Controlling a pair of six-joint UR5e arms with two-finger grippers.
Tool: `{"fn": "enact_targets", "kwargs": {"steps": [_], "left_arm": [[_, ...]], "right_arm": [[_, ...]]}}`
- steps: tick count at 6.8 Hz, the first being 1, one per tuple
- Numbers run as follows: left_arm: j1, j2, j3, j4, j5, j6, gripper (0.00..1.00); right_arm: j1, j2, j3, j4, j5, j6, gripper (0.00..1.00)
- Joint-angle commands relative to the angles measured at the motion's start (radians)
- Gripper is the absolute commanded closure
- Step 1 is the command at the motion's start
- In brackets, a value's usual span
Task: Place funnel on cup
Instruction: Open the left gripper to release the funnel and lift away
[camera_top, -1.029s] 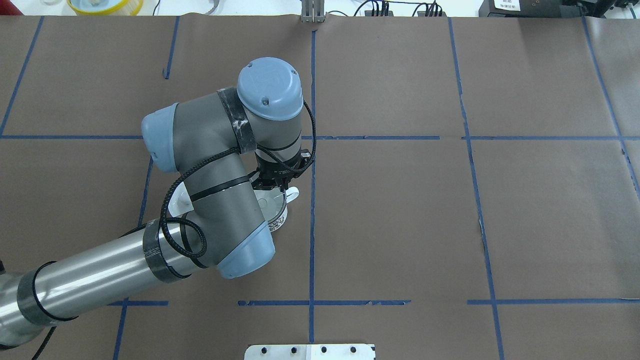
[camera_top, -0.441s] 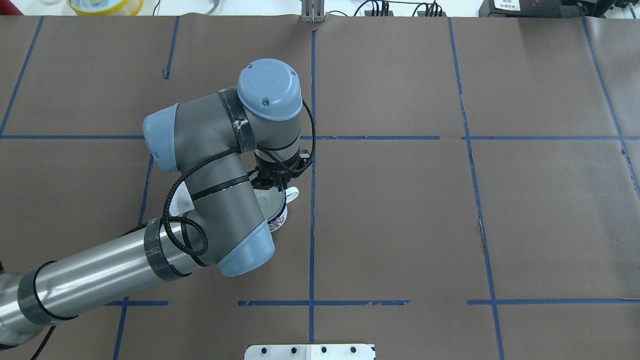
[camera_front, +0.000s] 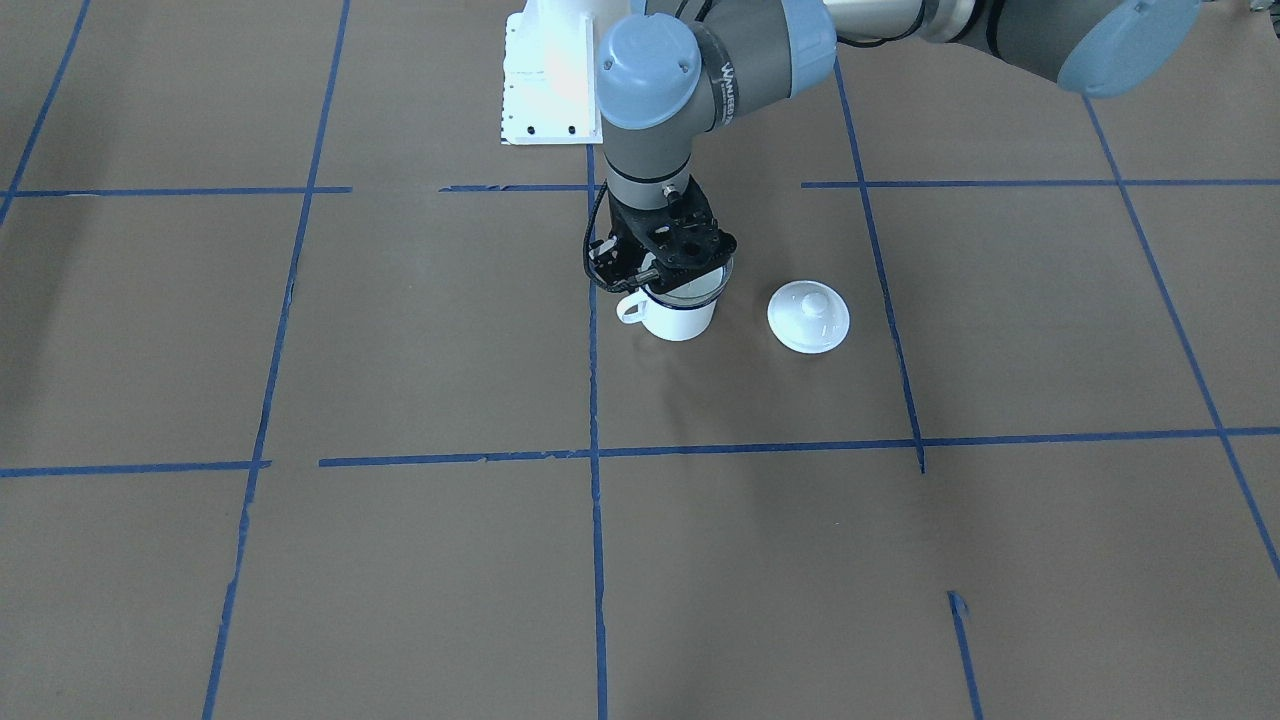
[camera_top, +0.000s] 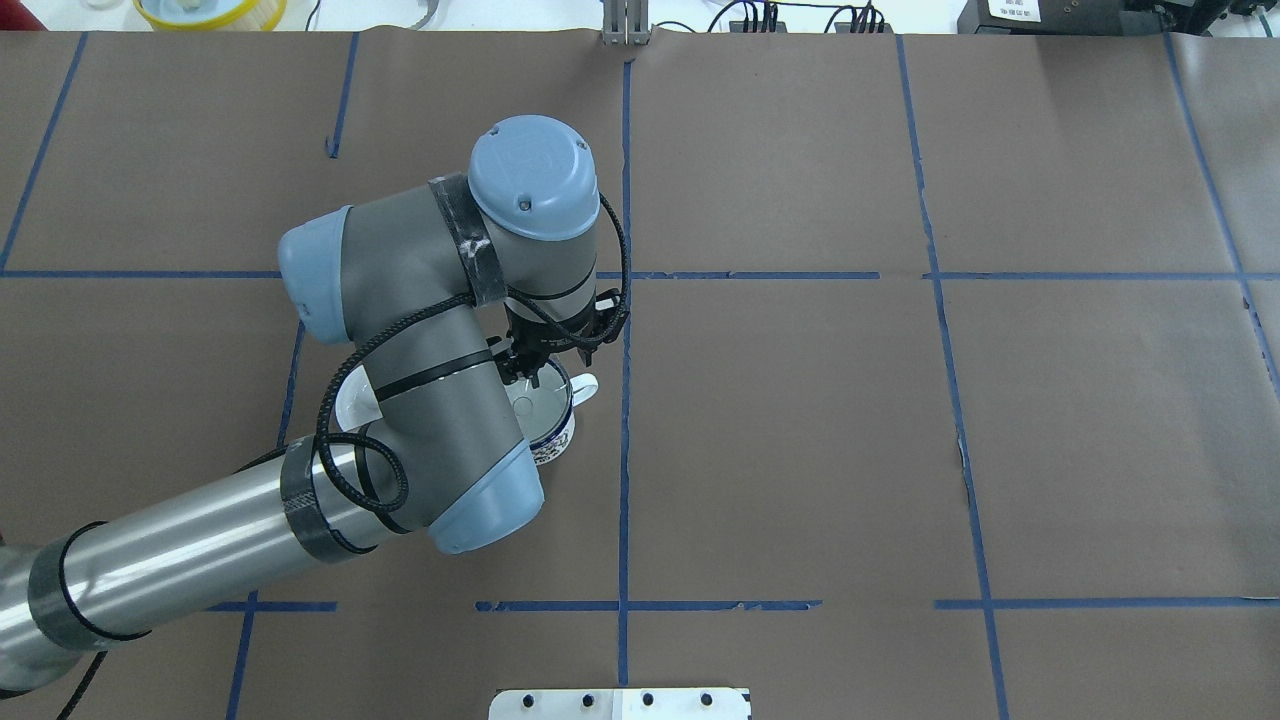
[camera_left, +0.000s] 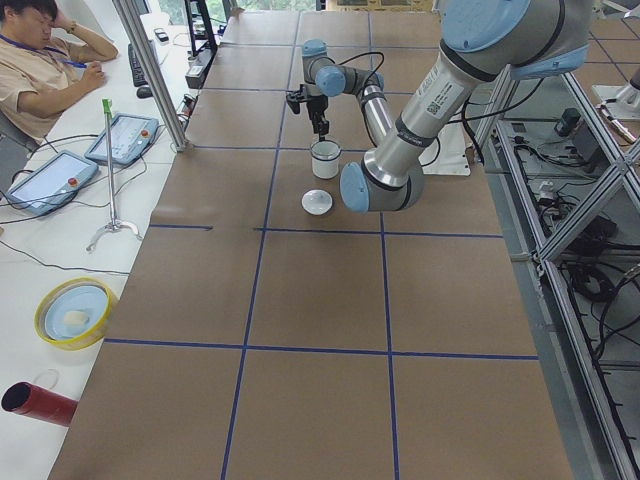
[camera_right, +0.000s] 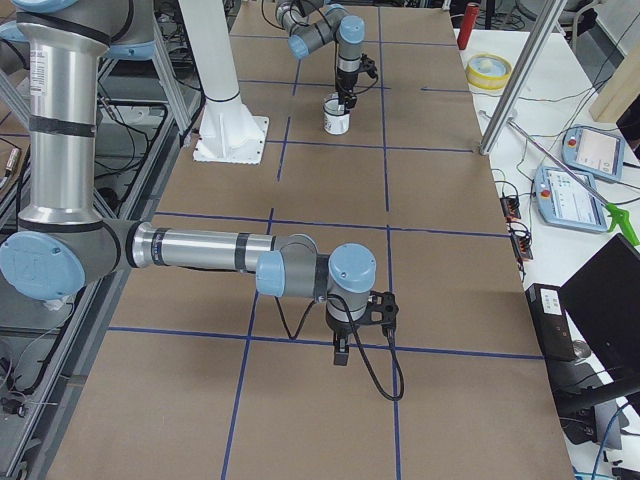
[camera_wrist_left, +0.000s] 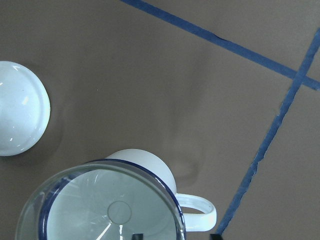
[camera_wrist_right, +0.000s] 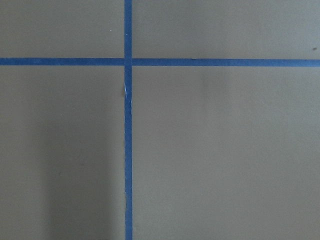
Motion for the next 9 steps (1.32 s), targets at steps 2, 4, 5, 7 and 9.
{"fn": "enact_targets", "kwargs": {"steps": [2,4,5,7,9], "left_arm": [[-0.179,0.255,-0.360,0.001,-0.011,0.424,0.00],[-0.461,0.494,-0.381,-0.007,-0.135,0.983,0.00],[-0.617,0.599,-0.348,-0.007,-0.175,1.298,0.00],[-0.903,0.681,-0.143,-0.007,-0.192,1.622,0.00],[-1.010,0.864,-0.053,-0.092,-0.342,1.672,0.00]], "right_arm": [[0.000,0.000,-0.001,0.000,0.000,0.000,0.00],[0.000,0.000,0.000,0.000,0.000,0.000,0.00],[0.000,0.000,0.000,0.000,0.000,0.000,0.00],[0.000,0.000,0.000,0.000,0.000,0.000,0.00],[0.000,0.000,-0.001,0.000,0.000,0.000,0.00]]}}
